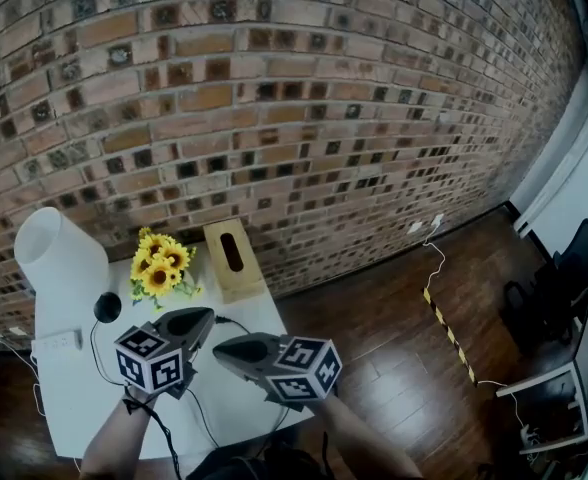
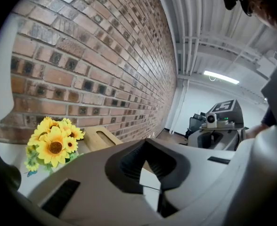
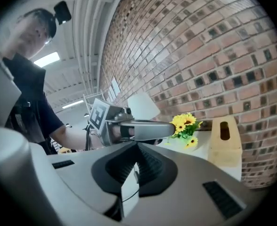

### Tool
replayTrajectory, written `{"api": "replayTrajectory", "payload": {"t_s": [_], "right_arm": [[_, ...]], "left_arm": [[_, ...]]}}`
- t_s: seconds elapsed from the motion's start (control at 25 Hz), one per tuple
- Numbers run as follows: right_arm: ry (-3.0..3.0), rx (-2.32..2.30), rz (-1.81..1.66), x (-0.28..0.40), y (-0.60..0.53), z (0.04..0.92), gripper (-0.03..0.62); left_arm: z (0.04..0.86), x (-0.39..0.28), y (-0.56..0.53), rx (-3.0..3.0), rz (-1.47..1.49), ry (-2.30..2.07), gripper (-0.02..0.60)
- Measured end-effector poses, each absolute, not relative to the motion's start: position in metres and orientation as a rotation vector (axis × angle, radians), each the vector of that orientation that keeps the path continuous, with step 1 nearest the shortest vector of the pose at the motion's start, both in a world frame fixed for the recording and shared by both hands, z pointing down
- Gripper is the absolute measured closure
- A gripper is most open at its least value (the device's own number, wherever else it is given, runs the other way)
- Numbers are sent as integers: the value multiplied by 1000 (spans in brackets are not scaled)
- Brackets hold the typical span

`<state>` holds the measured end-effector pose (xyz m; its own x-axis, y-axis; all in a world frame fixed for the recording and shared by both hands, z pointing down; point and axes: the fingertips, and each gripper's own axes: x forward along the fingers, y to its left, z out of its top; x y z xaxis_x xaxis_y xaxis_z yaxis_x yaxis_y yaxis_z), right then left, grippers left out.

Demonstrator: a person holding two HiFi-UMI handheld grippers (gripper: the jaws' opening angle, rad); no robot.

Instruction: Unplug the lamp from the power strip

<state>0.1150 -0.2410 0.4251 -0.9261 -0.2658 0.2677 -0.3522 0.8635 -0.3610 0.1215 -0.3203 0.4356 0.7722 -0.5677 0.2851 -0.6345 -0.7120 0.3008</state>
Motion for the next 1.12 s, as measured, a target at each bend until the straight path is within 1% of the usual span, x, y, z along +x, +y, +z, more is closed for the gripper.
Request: {"api": "replayTrajectory", "payload": {"t_s": [0.12,0.4,0.6,0.96,1.12], "right_arm": [[-2802,465,557,108,-235,423,595],[-2793,613,408,92,-237,418,592],[-2924,659,578,84,-235,396,592],[-2867,847,539,113,-230,389,591],[-2868,900,497,133,-226,379,591]], "left_arm": [[429,112,-318,2567,182,-910,583],[426,94,-308,2605,194,-883,583],[428,86,-300,2640,228,-828,583],[418,102,-291,2649,180,-766,581],[411,107,-283,2678,221,-811,581]]}}
